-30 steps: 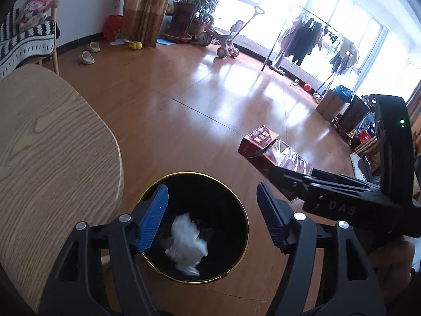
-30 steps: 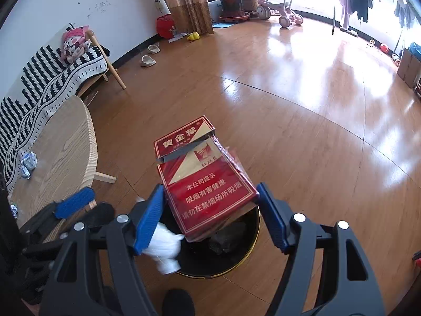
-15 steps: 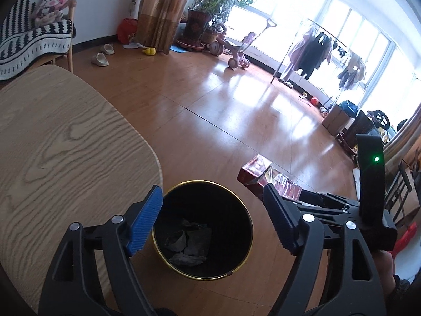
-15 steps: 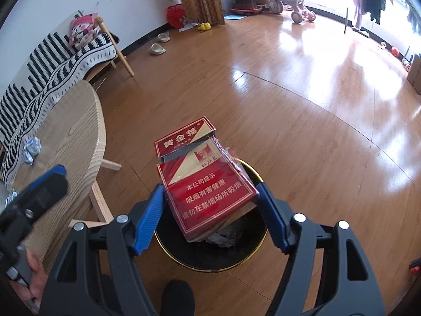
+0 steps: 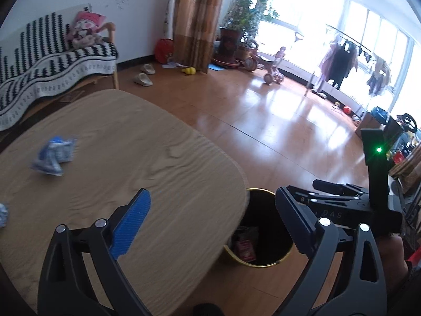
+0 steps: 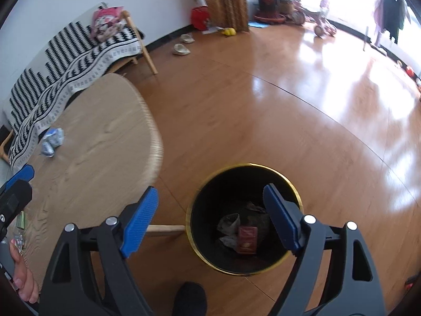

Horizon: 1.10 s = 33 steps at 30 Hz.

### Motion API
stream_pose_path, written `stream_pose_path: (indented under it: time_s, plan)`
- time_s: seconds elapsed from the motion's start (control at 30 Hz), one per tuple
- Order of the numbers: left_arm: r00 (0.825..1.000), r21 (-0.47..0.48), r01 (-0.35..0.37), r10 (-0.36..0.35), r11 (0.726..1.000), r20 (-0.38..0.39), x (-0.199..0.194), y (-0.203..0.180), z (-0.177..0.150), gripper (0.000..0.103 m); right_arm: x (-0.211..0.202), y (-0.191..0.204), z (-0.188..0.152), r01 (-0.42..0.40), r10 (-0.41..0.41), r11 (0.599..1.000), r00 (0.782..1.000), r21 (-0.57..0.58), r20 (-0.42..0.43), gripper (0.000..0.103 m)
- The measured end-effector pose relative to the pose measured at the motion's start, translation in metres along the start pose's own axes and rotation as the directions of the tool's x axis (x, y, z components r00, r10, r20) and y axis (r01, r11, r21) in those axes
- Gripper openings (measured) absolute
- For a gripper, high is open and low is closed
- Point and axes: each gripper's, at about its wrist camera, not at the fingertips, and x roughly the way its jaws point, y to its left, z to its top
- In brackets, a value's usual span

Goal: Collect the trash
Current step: 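Return both tools to the table and grasp the pink toy with the left tool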

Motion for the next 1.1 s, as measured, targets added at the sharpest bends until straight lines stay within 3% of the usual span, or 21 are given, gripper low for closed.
stream_pose_path:
  time_s: [0.17, 0.33, 0.5, 0.6, 0.73, 0.77, 0.87, 0.93, 1.07, 1.1]
  plan:
    - [0.994, -0.049, -0.104, 0.104, 0.993, 0.013, -0.039, 0.056, -0.007, 0.093, 0.0, 0.073, 0.008, -0.092, 0.093, 0.993, 0.996, -0.078, 0.012, 0.08]
    - [0.973, -0.131, -0.227, 0.231, 0.965, 0.016, -0.087, 0.13, -0.025, 0.093, 0.002, 0.177, 0.008, -0.201, 0.204, 0.957, 0.979, -0.207, -0.008, 0.08]
    - [0.938, -0.22, -0.339, 0.346, 0.915, -0.008, -0.143, 0.205, -0.053, 0.093, 0.003, 0.271, -0.005, -0.285, 0.284, 0.902, 0.957, -0.325, -0.052, 0.08]
    - [0.916, -0.237, -0.395, 0.401, 0.887, -0.026, -0.18, 0.239, -0.078, 0.093, 0.004, 0.322, -0.02, -0.355, 0.343, 0.858, 0.934, -0.372, -0.101, 0.08]
    - [0.867, -0.237, -0.492, 0.496, 0.837, -0.049, -0.232, 0.289, -0.12, 0.094, 0.007, 0.384, -0.037, -0.413, 0.38, 0.806, 0.91, -0.424, -0.165, 0.08]
    - [0.861, -0.249, -0.502, 0.505, 0.828, -0.054, -0.243, 0.302, -0.132, 0.094, 0.007, 0.397, -0.043, -0.428, 0.388, 0.792, 0.904, -0.436, -0.181, 0.08]
    - [0.861, -0.286, -0.502, 0.503, 0.816, -0.074, -0.267, 0.328, -0.161, 0.094, 0.008, 0.44, -0.064, -0.481, 0.414, 0.729, 0.877, -0.488, -0.246, 0.08]
    - [0.872, -0.301, -0.484, 0.483, 0.822, -0.082, -0.278, 0.346, -0.182, 0.094, 0.01, 0.463, -0.082, -0.519, 0.423, 0.677, 0.855, -0.521, -0.301, 0.08]
    - [0.918, -0.268, -0.396, 0.379, 0.878, -0.115, -0.27, 0.36, -0.198, 0.094, 0.017, 0.496, -0.113, -0.573, 0.417, 0.597, 0.819, -0.561, -0.393, 0.08]
    - [0.922, -0.247, -0.386, 0.365, 0.889, -0.127, -0.265, 0.358, -0.202, 0.094, 0.02, 0.5, -0.119, -0.578, 0.412, 0.585, 0.816, -0.569, -0.405, 0.08]
